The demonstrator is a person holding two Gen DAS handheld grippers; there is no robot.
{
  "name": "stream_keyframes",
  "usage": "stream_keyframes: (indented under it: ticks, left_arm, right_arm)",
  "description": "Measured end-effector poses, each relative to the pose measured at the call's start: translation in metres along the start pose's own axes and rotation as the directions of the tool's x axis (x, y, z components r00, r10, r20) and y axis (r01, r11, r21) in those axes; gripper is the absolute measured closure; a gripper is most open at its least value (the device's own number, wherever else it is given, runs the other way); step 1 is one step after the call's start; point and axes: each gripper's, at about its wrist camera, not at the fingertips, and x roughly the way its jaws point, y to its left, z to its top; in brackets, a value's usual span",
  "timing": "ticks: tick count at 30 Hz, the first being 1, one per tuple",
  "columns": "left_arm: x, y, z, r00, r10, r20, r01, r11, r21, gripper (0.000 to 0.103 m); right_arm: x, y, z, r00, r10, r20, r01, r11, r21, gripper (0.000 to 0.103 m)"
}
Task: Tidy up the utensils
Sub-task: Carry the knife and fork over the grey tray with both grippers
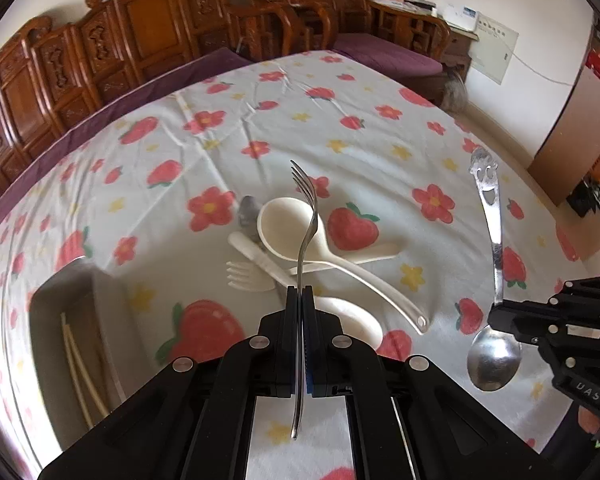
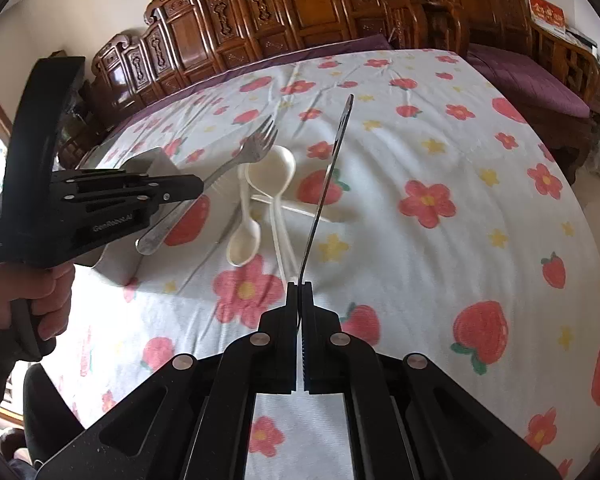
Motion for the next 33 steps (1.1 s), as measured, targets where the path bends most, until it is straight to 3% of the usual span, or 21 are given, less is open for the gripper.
stream_keyframes:
  ticks: [20,33]
  left_arm:
    - [-0.091,0.067,-0.053,0.992,0.063,0.113,-0.045,0.987,-0.155,0.101]
    - [-0.109,0.103,-0.092,0.972,0.098,0.212,-0.041,0.966,-0.257,0.101]
  right_arm:
    - [-0.006,0.084,0.010,0.998,0.053,0.015,-0.051,0.993,-0.109,0.101]
    - [0.008,0.139,0.023,0.994,0.095,0.048,-0.082,0.970,-0.228,0.101]
